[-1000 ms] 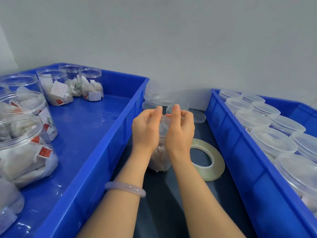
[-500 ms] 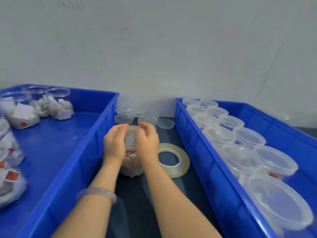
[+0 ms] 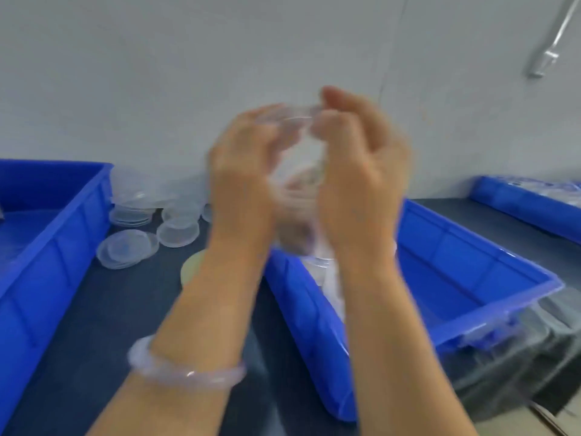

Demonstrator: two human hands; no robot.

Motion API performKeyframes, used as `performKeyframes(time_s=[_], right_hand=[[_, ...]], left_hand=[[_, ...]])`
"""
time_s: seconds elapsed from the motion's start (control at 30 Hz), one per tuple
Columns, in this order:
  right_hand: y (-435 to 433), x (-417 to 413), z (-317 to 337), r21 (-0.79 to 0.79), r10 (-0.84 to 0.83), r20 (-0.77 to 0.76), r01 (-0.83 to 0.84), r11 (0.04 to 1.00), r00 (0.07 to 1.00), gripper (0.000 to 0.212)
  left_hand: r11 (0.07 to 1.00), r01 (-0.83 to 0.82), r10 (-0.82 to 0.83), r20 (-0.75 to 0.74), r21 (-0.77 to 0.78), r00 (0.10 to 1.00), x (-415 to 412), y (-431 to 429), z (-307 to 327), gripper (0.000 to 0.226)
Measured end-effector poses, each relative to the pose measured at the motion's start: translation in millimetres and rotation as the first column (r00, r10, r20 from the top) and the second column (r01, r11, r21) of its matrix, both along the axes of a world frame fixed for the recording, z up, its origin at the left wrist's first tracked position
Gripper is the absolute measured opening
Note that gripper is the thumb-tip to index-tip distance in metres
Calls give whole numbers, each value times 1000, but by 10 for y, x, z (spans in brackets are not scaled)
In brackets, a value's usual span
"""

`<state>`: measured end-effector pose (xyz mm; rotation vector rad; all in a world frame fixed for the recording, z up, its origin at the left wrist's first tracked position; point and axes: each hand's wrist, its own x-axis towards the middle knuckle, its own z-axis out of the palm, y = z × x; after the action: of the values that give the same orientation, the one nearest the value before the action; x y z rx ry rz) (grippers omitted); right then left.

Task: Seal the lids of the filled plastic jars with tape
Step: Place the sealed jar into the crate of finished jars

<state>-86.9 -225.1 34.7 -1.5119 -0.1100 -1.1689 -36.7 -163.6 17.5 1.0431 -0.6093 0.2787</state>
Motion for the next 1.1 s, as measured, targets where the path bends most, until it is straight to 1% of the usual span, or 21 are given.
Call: performKeyframes(time_s=[0.07,0.1,0.17,0.2,0.27,0.3,0.37,0.4,0.43,0.47,0.53,0.57,0.6,0.67,0.7,0.73,0.8,0.87,0.97,1.03,1.1], right_hand=[[-461,-220,46,-46,-192,15,192,980,981,37],[-692,-311,-4,-73,-293,-15,291,954,956,35],[-1069,-412,-194,-133,-432,-129,416,900,893,33],[-1209,-424,-315,-158,-446,-200,420,894,872,33],[-1418,-400,-577,-158,-375,-352,341,927,857,31],[-1494,-369,-690,-130,-312,-434,283,950,845,30],[-1620,-303,-877,-142,-258,-614,217,966,746,33],[-1673,-276,-937,-251,-310,-692,185,950,652,34],[-1716,-252,-971,-376,-378,-738,124,918,559,35],[-1743,-227,-988,-472,-434,-755,51,880,491,37],[-1765,-187,-996,-546,-465,-776,-85,833,426,38],[-1770,-172,-998,-563,-475,-778,-121,818,410,40],[-1765,-168,-995,-576,-488,-778,-138,806,395,42],[-1740,-163,-977,-577,-487,-778,-142,805,398,45],[-1714,-153,-969,-595,-505,-765,-140,791,400,47],[-1681,-136,-963,-646,-559,-732,-135,752,388,48],[-1597,-117,-965,-788,-711,-604,-134,601,360,49],[-1493,-101,-977,-843,-761,-535,-176,508,367,44],[-1252,-53,-930,-825,-735,-565,-240,511,376,40],[-984,27,-812,-824,-700,-565,-247,511,437,33],[-596,140,-677,-836,-651,-532,-213,506,541,37]], left_hand=[[988,148,-148,-20,38,989,-165,-444,68,25],[971,180,-182,-1,160,983,-238,-640,32,28],[877,218,-232,-19,429,972,-236,-950,-188,27],[827,221,-231,-46,516,972,-206,-1042,-310,27],[745,195,-200,-65,638,978,-157,-1144,-523,25],[663,146,-162,-50,734,986,-149,-1185,-596,26],[377,-5,-113,51,926,992,-140,-1241,-702,32],[245,-111,-117,143,963,983,-138,-1259,-728,33],[180,-211,-133,236,961,963,-137,-1262,-733,32],[199,-275,-142,305,941,942,-129,-1262,-728,29],[285,-345,-104,386,894,917,-100,-1251,-722,24],[292,-398,-74,435,870,897,-82,-1238,-717,24],[256,-434,-63,463,864,884,-67,-1215,-713,24],[152,-436,-107,454,887,885,-57,-1162,-718,23],[144,-408,-133,426,902,895,-49,-1138,-735,24],[170,-370,-158,396,913,905,-38,-1112,-742,25],[264,-267,-183,320,927,930,-15,-1047,-724,28],[308,-211,-180,274,928,945,-2,-966,-690,31],[224,-172,-149,209,959,967,-26,-793,-611,33],[228,-159,-134,192,961,972,-68,-598,-481,31],[227,-239,-51,257,944,965,-65,-271,-289,34]])
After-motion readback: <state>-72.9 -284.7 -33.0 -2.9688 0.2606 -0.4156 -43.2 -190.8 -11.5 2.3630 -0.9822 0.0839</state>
